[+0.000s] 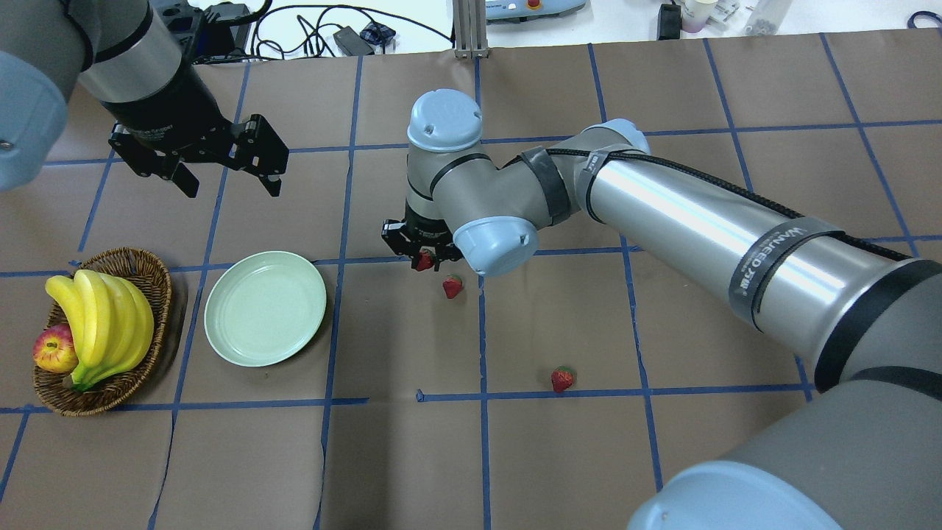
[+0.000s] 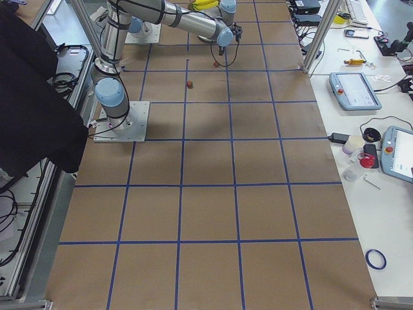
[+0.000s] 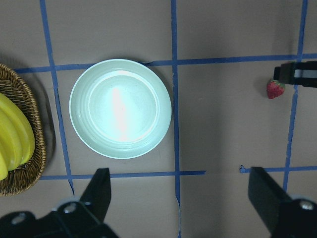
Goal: Collect all strawberries into plate
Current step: 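Carry the strawberry toward the plate and release it beside the first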
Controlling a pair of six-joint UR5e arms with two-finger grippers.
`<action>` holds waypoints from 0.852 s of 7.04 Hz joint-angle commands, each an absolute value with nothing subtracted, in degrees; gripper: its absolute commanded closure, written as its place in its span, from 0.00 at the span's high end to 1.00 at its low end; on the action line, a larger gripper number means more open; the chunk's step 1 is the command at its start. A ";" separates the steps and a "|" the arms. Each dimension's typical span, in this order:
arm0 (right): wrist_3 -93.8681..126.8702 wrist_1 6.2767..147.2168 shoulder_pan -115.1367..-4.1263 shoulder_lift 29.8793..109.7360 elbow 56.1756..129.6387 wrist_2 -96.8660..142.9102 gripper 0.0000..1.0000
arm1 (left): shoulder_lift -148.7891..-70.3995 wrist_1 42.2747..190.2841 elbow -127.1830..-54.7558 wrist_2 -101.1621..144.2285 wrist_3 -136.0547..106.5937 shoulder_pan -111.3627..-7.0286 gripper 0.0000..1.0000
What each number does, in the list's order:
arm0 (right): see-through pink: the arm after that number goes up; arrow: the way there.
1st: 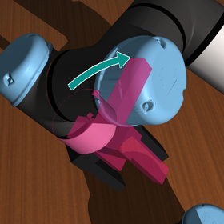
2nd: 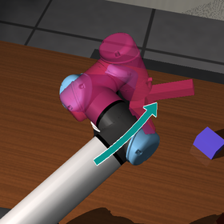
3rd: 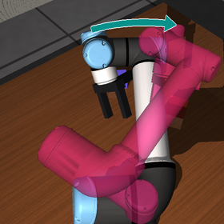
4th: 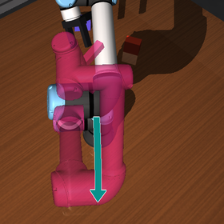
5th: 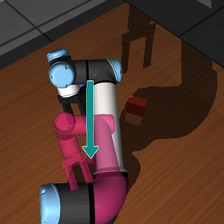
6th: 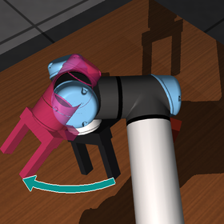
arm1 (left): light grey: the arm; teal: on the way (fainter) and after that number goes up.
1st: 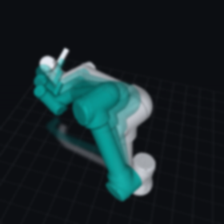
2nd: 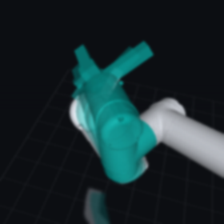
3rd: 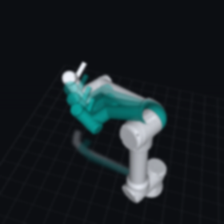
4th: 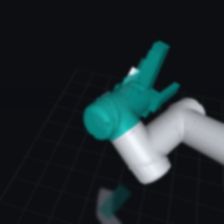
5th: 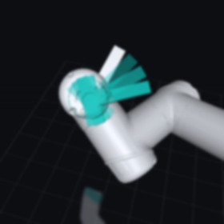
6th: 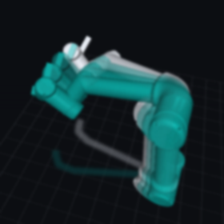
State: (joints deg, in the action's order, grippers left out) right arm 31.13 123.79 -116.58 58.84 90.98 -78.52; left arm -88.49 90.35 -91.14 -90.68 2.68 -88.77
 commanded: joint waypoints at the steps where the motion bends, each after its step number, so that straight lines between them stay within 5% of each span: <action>1: 32.69 123.75 -118.21 56.79 90.96 -77.96 0.00 | -88.42 90.35 -91.14 -90.70 2.72 -88.77 1.00; 5: 32.70 123.84 -118.65 55.46 91.32 -76.04 0.02 | -88.33 90.35 -91.14 -90.70 2.72 -88.77 1.00; 6: 33.13 123.84 -118.65 55.72 90.80 -75.68 0.78 | -88.16 90.35 -91.14 -90.70 2.72 -88.77 1.00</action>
State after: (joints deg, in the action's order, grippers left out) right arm 32.80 123.84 -118.62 55.58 91.15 -76.38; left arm -88.31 90.35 -91.14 -90.70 2.69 -88.77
